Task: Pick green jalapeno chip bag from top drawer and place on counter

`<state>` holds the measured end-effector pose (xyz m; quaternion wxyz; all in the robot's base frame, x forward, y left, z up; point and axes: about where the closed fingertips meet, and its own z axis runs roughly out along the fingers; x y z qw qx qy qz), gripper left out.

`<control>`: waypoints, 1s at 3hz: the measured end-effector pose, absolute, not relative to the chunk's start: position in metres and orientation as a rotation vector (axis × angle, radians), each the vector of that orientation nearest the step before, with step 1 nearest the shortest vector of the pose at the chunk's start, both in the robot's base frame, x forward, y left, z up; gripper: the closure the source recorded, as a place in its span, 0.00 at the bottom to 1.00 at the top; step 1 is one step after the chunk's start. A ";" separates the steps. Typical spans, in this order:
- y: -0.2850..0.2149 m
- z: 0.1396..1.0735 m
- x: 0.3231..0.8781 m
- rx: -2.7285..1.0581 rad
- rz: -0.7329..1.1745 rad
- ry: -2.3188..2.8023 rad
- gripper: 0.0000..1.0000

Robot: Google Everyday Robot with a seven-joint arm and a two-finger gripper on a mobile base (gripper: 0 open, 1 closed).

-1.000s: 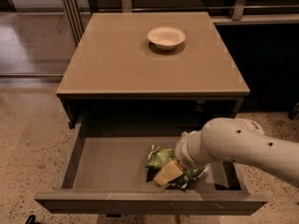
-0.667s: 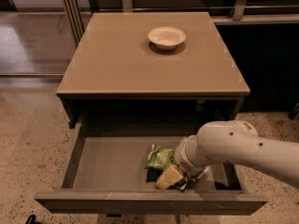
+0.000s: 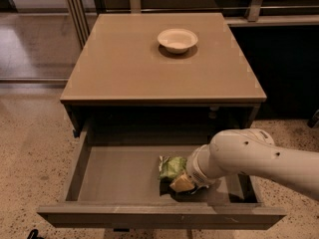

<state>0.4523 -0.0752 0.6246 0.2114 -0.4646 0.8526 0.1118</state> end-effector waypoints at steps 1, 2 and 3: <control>-0.075 0.625 0.452 -1.291 0.311 2.369 0.64; -0.075 0.625 0.452 -1.291 0.310 2.369 0.88; -0.067 0.645 0.451 -1.331 0.294 2.330 1.00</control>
Offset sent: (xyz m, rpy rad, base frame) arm 0.0000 0.0000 0.0000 0.0000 0.0000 0.0000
